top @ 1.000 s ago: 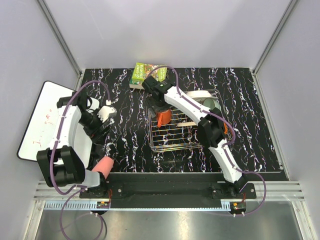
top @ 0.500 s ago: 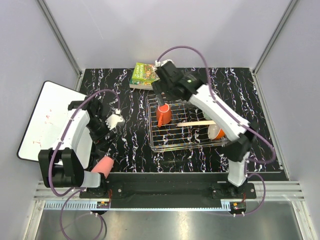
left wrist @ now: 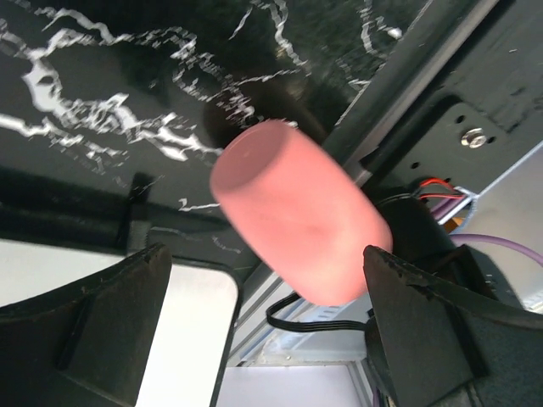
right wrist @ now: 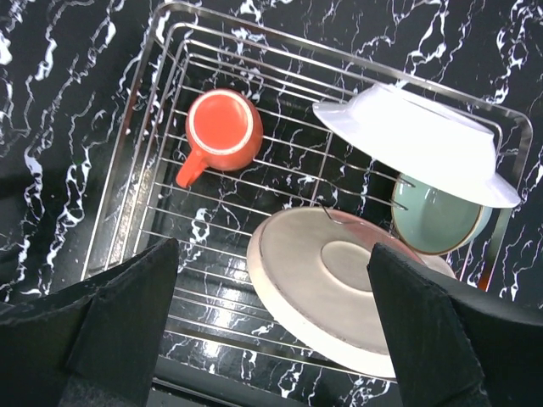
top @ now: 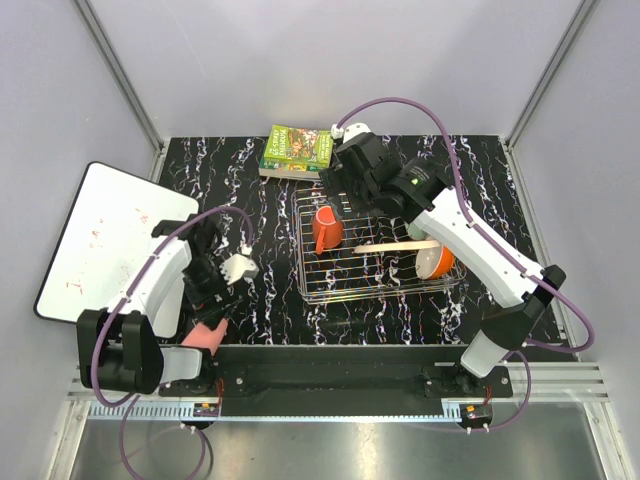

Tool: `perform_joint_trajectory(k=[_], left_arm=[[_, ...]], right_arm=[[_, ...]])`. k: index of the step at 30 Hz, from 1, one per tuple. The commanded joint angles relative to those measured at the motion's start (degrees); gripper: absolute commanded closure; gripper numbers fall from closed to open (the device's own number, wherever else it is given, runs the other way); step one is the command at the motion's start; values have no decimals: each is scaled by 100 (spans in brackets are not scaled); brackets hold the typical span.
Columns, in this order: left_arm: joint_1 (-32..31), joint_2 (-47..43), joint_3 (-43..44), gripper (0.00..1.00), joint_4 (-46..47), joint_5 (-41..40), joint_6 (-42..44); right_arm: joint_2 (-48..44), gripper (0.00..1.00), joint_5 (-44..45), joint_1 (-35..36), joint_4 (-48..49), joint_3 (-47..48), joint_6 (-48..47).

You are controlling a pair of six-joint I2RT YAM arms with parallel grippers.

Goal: Load the mixed dishes into the dish rack

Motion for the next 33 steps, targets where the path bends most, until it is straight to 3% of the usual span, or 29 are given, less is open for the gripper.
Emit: perform_joint_trajectory(k=[1, 3, 7, 9, 12, 30, 33], left_arm=[[-153, 174, -71, 1, -1101, 360, -236], [-171, 270, -116, 1, -1014, 396, -289], [-171, 367, -177, 10, -855, 414, -342], [-171, 420, -169, 3, -768, 431, -412], [-197, 578, -177, 1, -697, 457, -526], [-267, 1149, -511, 1, 375, 44, -1721], [-364, 1264, -502, 8, 490, -17, -1950]], right_arm=[[-89, 0, 79, 33, 199, -85, 27], [-89, 0, 131, 33, 200, -94, 9], [-107, 0, 166, 33, 191, -76, -17], [-116, 0, 201, 33, 164, -67, -17], [-98, 0, 272, 33, 147, -32, -35], [-204, 0, 316, 41, 111, -138, -17], [-221, 0, 342, 33, 120, -103, -9]])
